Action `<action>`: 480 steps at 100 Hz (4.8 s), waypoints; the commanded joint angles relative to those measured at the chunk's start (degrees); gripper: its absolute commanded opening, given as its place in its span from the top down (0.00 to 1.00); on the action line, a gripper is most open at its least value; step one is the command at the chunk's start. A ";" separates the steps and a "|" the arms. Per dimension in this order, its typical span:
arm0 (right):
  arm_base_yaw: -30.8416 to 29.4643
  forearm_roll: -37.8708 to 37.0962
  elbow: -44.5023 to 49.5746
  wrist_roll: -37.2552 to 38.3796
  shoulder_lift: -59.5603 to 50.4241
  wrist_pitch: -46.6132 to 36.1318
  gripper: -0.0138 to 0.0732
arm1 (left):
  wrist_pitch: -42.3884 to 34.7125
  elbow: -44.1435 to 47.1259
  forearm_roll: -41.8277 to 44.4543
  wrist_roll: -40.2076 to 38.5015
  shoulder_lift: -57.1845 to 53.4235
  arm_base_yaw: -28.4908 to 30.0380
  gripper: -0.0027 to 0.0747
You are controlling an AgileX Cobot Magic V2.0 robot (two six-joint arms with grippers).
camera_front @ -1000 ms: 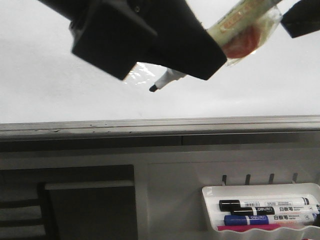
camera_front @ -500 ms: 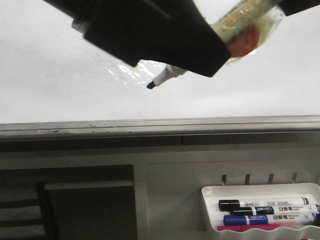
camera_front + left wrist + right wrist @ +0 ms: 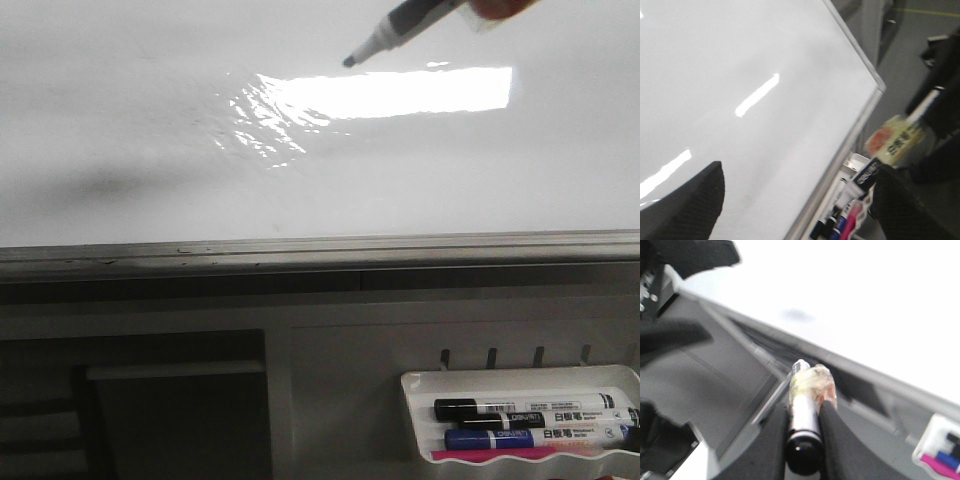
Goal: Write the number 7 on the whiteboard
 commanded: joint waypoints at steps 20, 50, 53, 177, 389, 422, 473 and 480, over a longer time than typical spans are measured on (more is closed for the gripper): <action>-0.01 12.64 2.77 -11.20 -7.43 -11.53 0.91 | -3.55 6.66 -9.35 -0.54 -11.18 15.36 0.24; -0.01 23.01 2.81 -23.28 -3.70 -15.29 0.91 | -11.05 15.65 -13.69 -0.54 -22.58 23.79 0.24; -0.01 24.28 2.81 -24.87 -2.68 -14.95 0.91 | -11.19 15.94 -13.81 -0.54 -23.18 24.07 0.24; 17.10 44.64 -5.62 -50.80 21.77 -44.83 0.91 | -14.01 16.34 -13.81 -0.54 -24.10 24.14 0.24; 16.47 -10.42 -9.42 6.30 9.79 -2.29 0.91 | 2.66 1.64 -0.92 21.99 7.08 -7.95 0.44; 16.47 -10.42 -9.42 6.30 9.79 -2.20 0.91 | 0.79 1.00 -0.92 22.39 9.30 -7.95 0.55; 16.47 -10.42 -9.42 6.30 9.79 -1.17 0.91 | 0.79 1.00 -0.92 22.39 9.72 -7.95 0.99; 16.47 -10.22 -9.42 6.30 9.79 -1.01 0.91 | 0.79 1.00 -0.92 22.39 9.72 -7.95 0.99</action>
